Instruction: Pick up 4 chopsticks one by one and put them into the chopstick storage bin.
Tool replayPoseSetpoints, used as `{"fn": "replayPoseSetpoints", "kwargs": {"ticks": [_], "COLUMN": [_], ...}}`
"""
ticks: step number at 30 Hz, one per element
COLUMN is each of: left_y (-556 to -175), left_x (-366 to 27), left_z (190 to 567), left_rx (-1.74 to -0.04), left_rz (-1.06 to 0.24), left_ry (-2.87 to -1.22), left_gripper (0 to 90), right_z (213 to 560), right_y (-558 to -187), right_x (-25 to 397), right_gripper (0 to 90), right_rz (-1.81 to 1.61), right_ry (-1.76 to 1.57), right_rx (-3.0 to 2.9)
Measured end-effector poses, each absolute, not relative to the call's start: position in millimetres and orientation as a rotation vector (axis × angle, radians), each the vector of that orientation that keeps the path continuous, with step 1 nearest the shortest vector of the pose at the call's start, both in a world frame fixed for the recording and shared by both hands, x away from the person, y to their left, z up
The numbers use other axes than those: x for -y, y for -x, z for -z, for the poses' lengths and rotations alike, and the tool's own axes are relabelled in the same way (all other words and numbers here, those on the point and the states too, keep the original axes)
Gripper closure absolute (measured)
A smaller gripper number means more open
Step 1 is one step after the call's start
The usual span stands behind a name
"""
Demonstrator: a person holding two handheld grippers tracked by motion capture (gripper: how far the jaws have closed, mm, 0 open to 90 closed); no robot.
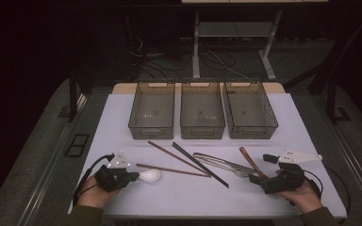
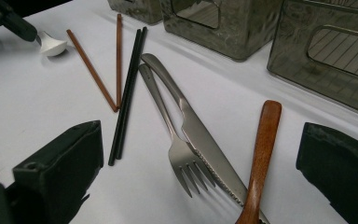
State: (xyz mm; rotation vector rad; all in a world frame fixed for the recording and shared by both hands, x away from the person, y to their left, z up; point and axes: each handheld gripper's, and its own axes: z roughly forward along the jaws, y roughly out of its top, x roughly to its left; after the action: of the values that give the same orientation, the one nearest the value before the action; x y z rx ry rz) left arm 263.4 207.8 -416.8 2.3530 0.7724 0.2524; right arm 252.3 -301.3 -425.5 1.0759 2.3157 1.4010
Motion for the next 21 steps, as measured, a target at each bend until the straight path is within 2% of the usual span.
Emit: {"fn": "replayPoseSetpoints", "kwargs": {"ticks": [3,6,9,15,21], "left_y": [-273,-284,-293,-308,-319], "left_x": [-196,-183,-167,-138,-123], "left_z": [412,408,407,418,428], "left_rx": [-0.719,-0.651,-0.572,-0.411,-0.319], "left_rz": [-0.248,-0.217,-0.183,-0.124,-0.074], "left_ry": [-2.325,-2.291,-2.285,-2.350,-2.404], "left_gripper": [86.6,77.7,72.8,70.8,71.4], "right_z": [426,426,426,426,426], "right_y": [-252,-252,-253,-253,-253], "right_x": [301,302,302,302,302], "right_gripper": [0.7,0.7,0.7,0.7,0.7], "right_rz": [-1.401,-1.404,-1.405,-1.405,-1.408], "right_ry": [-1.074,-1.076,-1.078,-1.072,-1.072], "right_rx": [-2.318,-2.317,-2.315,-2.320,-2.320]}}
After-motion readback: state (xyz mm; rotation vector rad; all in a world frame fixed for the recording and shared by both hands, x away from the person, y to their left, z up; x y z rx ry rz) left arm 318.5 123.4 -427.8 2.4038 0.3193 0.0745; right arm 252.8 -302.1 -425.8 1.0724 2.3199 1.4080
